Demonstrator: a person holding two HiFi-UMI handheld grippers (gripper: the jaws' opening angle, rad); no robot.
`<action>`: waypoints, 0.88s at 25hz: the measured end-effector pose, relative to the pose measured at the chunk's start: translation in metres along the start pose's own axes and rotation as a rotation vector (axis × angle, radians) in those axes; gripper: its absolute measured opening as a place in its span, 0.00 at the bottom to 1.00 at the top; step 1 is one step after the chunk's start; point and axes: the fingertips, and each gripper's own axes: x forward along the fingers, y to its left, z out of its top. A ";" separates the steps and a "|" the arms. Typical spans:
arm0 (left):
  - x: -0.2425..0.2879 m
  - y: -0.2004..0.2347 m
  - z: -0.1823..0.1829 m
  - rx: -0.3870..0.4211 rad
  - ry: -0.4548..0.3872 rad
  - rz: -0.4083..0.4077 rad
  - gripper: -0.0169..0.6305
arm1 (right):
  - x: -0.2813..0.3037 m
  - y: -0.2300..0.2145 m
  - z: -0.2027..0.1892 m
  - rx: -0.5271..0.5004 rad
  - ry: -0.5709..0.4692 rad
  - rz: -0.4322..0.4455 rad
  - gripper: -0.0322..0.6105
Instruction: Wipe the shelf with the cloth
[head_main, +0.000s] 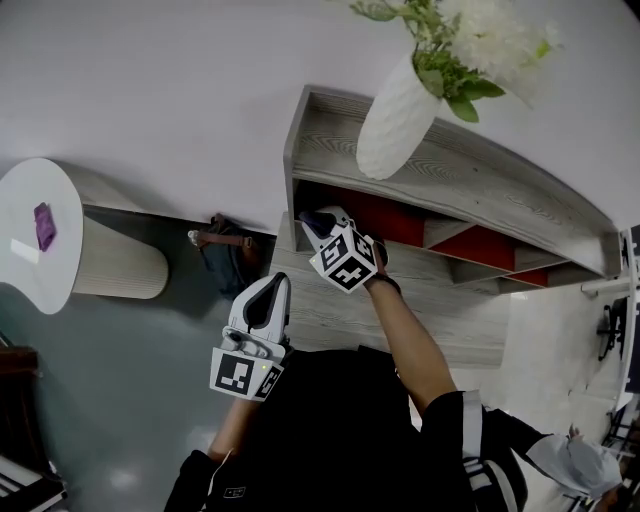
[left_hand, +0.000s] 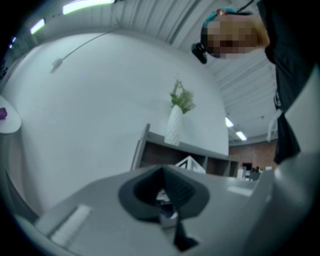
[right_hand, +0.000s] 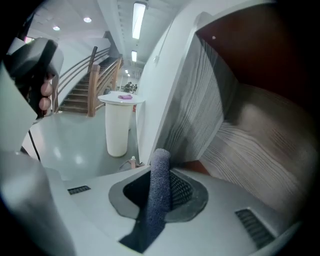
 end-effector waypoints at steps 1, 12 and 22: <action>0.000 0.000 0.000 0.000 0.002 -0.001 0.03 | -0.005 0.000 0.000 0.022 -0.015 -0.013 0.13; 0.013 -0.003 -0.006 -0.008 0.023 -0.052 0.03 | -0.075 0.008 0.005 0.353 -0.238 -0.112 0.13; 0.035 -0.019 -0.007 0.010 0.034 -0.136 0.03 | -0.134 -0.003 0.001 0.462 -0.331 -0.253 0.13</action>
